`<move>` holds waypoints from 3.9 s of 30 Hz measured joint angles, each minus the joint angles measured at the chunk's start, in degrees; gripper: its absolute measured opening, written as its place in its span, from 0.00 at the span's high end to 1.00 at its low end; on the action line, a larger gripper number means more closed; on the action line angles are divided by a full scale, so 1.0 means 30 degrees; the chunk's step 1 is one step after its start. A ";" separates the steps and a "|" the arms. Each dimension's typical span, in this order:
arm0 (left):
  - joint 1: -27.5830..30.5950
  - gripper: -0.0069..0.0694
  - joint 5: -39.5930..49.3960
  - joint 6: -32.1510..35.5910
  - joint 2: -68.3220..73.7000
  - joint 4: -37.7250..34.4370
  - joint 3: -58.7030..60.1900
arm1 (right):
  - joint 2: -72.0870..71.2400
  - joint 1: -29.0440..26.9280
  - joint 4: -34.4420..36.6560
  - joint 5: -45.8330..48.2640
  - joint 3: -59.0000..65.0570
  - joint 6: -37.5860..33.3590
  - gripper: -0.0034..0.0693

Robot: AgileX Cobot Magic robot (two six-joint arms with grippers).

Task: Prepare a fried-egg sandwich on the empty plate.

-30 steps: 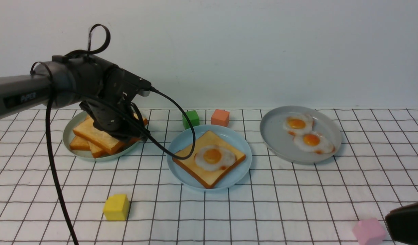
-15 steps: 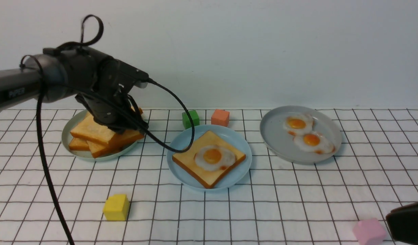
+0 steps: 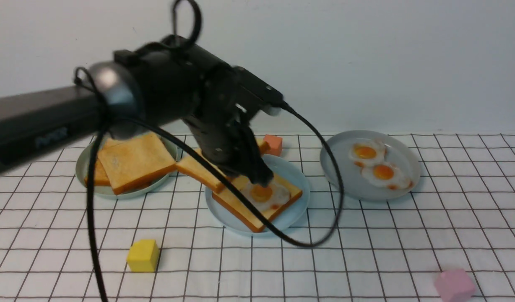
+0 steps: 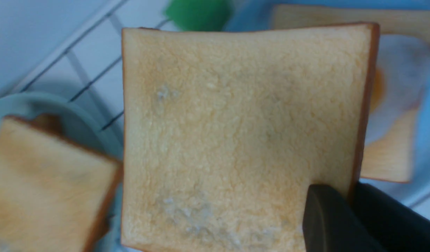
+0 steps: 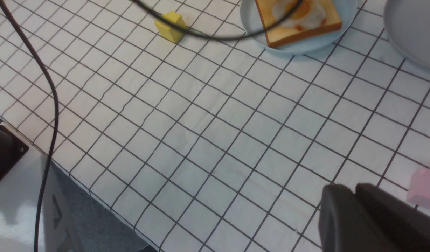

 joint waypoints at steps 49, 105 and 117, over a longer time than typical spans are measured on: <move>-0.2693 0.48 0.0028 -0.4293 0.0496 0.2279 0.0023 | -0.0820 0.0000 -0.0142 0.0219 0.0000 0.0863 0.83; -0.9934 0.93 -0.9843 -1.2946 -3.1711 0.6462 2.4214 | -0.7011 -0.7077 -0.1783 -0.2596 0.7009 0.2211 0.96; -0.9934 0.93 -0.9812 -1.2946 -3.1711 0.6501 2.4214 | -1.1914 -1.0211 -0.0777 -1.3384 1.8888 -0.1272 0.97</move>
